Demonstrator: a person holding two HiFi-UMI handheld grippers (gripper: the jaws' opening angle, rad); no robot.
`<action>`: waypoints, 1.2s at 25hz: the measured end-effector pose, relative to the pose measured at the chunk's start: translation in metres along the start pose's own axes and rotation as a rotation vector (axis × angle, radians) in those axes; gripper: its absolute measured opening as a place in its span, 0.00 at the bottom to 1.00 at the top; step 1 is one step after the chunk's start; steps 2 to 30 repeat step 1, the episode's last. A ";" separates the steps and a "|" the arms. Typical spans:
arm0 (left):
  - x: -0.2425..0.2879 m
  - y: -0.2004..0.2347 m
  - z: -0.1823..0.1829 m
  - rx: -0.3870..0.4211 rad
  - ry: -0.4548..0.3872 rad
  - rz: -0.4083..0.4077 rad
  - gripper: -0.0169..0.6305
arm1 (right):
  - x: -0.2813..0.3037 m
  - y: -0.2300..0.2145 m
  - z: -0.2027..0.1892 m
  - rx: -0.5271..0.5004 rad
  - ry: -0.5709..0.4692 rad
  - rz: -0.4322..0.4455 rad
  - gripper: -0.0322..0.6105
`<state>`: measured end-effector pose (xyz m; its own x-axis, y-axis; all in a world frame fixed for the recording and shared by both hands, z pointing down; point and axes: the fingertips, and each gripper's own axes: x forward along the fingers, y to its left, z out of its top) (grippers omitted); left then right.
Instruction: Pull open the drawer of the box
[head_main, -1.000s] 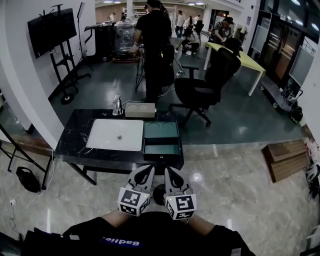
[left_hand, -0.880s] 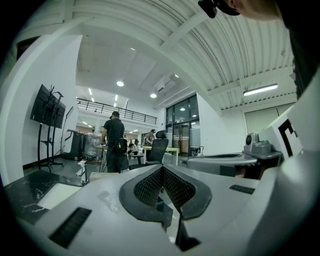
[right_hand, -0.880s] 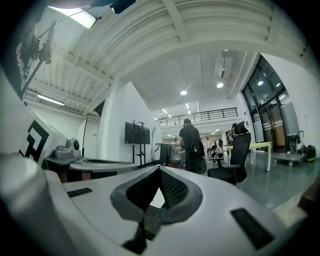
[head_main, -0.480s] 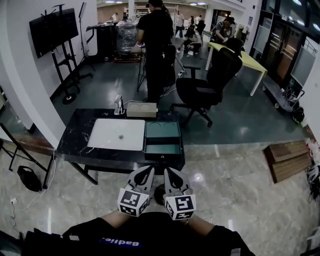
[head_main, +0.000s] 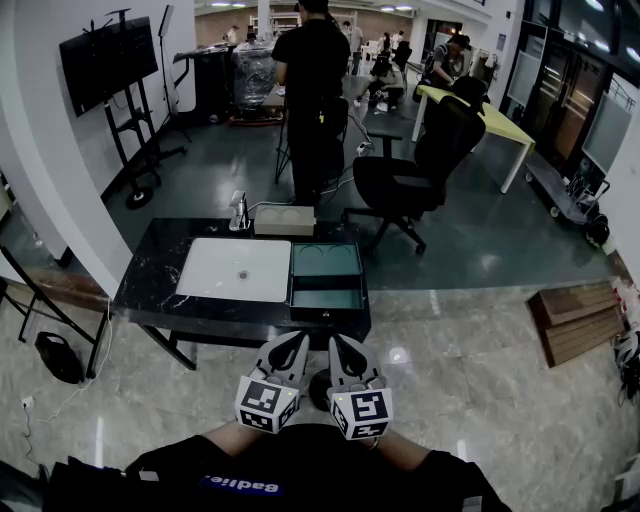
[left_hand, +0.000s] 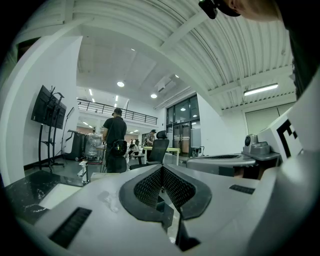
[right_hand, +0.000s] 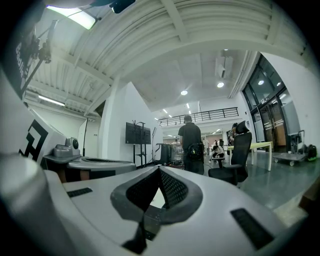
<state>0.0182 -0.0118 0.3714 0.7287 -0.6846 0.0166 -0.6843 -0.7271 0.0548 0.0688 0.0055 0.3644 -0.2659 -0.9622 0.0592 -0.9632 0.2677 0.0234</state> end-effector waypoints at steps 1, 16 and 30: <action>0.000 0.001 0.000 0.000 -0.001 0.002 0.01 | 0.000 0.000 0.000 0.000 0.000 0.000 0.05; 0.000 0.001 0.000 0.000 -0.001 0.002 0.01 | 0.000 0.000 0.000 0.000 0.000 0.000 0.05; 0.000 0.001 0.000 0.000 -0.001 0.002 0.01 | 0.000 0.000 0.000 0.000 0.000 0.000 0.05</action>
